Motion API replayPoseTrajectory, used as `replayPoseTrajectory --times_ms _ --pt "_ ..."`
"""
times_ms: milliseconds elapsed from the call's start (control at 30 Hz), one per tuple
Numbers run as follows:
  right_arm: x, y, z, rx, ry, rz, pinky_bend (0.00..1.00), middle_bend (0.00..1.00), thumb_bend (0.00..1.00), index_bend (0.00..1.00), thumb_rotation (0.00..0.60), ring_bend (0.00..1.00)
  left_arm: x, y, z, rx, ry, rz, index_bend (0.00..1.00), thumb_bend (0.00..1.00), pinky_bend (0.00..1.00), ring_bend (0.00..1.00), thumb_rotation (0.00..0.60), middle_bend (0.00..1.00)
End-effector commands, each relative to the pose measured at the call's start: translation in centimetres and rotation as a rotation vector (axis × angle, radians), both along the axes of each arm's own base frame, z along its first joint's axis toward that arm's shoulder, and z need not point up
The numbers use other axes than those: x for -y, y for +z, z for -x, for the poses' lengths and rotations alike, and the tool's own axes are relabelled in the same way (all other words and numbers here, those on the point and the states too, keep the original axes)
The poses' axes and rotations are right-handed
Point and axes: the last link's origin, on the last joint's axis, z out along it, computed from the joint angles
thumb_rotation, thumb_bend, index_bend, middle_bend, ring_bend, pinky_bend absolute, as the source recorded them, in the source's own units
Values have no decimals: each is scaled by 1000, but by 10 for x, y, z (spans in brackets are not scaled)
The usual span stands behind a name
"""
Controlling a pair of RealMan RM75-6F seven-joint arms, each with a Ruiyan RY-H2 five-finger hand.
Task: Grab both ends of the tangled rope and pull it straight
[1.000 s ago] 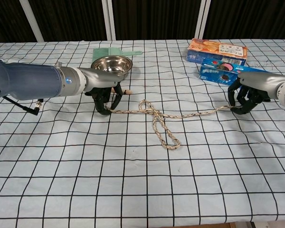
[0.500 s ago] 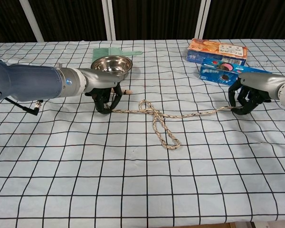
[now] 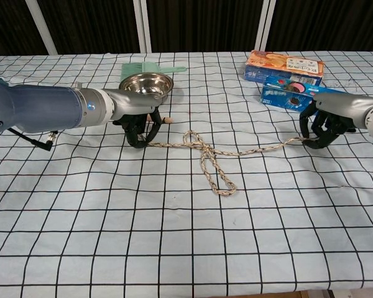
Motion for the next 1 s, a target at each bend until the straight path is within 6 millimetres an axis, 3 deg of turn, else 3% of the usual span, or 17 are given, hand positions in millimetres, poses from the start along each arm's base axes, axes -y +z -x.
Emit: replayPoseTrajectory --times_ms 33,600,1000 --pt "0 1 0 0 1 2 870 820 446 648 600 962 -1 2 -2 7 -2 -6 610 450 840 953 600 1000" --pt "-3 21 0 -15 12 22 870 822 448 651 600 963 -4 26 -2 14 -23 -51 623 470 840 955 600 1000" --pt "-5 48 16 -47 -18 60 870 823 451 652 600 963 -9 55 2 9 -26 -109 630 472 840 956 600 1000"
